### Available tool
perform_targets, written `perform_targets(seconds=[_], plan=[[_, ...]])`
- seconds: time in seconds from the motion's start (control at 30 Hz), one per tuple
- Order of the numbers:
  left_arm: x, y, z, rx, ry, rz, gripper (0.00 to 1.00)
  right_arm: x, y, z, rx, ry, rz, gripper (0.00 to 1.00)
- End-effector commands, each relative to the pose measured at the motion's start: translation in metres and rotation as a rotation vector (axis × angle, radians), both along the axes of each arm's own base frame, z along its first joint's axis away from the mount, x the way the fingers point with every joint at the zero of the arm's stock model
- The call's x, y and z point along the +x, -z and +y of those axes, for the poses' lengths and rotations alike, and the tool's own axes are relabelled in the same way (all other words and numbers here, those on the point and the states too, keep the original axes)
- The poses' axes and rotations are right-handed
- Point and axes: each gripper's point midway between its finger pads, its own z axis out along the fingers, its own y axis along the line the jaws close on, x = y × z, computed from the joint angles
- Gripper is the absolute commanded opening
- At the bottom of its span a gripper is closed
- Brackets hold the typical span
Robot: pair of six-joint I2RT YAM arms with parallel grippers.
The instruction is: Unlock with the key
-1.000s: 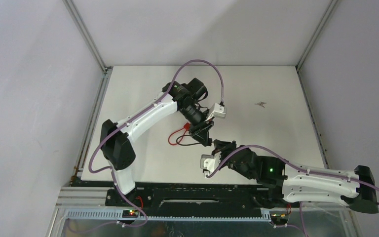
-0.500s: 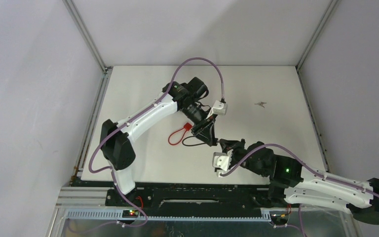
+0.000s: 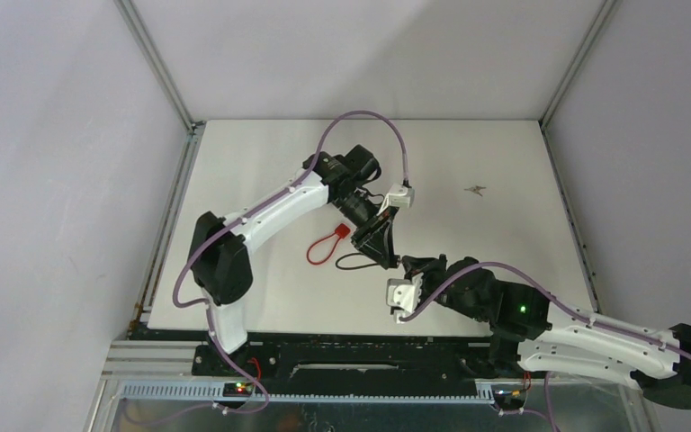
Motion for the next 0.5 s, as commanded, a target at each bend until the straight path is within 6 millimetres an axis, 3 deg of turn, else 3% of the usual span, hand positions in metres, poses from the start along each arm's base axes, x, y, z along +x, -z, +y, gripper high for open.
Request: perform_targets(seconds=[0.0,0.2,0.47], plan=[[-0.017,-0.047,-0.033,-0.3,0.13,0.039,0.0,-0.024,-0.024,0.043,0.114,-0.16,0.018,0.0],[-0.025,-0.044,-0.044,-0.301,0.204,0.044,0.0,-0.026,-0.019,0.054,0.084,-0.15,-0.008,0.0],[-0.023,-0.04,-0.048,-0.257,0.191,0.007,0.0,-0.016,-0.028,0.038,0.126,-0.114,0.013,0.06]])
